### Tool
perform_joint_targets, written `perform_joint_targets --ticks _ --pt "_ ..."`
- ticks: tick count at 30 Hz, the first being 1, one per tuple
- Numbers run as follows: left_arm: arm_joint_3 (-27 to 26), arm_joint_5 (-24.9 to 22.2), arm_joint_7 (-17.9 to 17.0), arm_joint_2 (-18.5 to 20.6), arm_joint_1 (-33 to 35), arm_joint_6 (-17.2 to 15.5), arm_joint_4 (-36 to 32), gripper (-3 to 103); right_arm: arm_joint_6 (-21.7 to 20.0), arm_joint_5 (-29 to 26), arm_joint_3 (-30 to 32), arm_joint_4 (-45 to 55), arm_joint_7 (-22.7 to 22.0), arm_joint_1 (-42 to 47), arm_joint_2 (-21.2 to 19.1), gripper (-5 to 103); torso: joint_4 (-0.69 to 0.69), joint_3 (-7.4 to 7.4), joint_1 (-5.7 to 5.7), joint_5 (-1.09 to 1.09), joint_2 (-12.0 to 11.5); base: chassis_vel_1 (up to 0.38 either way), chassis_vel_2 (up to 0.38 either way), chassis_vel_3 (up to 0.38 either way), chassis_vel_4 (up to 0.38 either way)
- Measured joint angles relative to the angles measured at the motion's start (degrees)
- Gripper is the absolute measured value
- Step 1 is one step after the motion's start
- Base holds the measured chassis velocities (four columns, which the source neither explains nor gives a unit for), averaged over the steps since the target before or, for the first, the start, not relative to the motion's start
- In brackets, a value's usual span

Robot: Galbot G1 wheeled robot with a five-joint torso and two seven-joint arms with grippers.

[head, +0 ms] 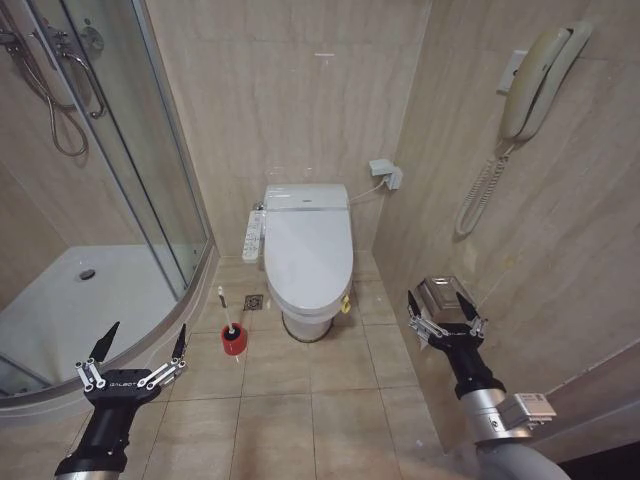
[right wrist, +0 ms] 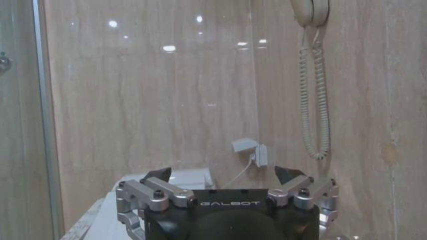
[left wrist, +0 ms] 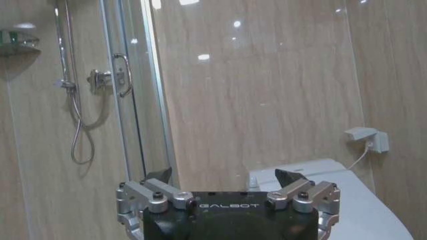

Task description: Open the toilet lid, clean the toilet bowl with a toilet brush, close the toilet lid, and flush.

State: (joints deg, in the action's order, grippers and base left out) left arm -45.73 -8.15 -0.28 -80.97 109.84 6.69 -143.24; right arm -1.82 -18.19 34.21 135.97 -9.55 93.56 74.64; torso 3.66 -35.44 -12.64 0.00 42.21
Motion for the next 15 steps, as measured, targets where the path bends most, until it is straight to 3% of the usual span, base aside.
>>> perform_joint_targets --ticks 15 --pt "0.0 0.0 0.0 0.0 0.0 0.0 0.0 100 -0.22 -0.21 -0.12 -0.12 0.01 -0.19 -0.09 100 0.0 0.0 0.0 0.0 0.0 0.0 0.0 0.0 0.0"
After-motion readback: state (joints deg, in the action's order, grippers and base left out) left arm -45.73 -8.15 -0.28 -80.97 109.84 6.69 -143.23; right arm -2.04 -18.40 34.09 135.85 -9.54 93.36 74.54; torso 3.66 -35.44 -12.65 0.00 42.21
